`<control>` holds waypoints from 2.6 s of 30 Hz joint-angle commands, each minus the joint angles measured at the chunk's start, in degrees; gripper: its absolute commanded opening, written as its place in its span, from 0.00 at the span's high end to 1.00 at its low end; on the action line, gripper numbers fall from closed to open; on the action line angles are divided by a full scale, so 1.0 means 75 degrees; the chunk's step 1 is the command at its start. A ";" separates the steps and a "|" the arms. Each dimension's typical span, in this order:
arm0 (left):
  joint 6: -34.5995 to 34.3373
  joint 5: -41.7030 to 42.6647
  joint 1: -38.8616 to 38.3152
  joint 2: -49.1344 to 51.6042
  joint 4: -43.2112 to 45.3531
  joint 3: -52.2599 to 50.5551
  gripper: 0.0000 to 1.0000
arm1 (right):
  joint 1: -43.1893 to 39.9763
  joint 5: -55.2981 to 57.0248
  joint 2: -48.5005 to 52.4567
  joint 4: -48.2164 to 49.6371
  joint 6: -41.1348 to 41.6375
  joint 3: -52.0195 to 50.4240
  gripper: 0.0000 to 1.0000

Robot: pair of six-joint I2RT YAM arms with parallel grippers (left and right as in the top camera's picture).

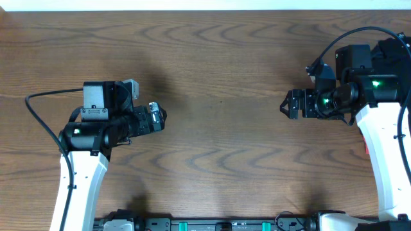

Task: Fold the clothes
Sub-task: 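Reach the right gripper to the clothes pile at the right edge, then grasp the black polo shirt in the pile with the right gripper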

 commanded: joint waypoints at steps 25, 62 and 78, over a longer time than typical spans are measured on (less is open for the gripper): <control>-0.0006 0.0236 -0.0210 0.0064 0.0210 0.0152 0.03 | -0.0571 0.2952 0.0391 0.0131 0.0300 0.0425 0.01; -0.0009 -0.0017 -0.2570 0.1705 0.0443 0.0152 0.03 | -0.4176 0.0554 0.4797 -0.1711 -0.0577 0.4386 0.13; -0.0012 -0.0015 -0.2570 0.2189 0.0484 0.0152 0.03 | -0.3590 -0.0044 0.5228 -0.1419 -0.1469 0.4809 0.19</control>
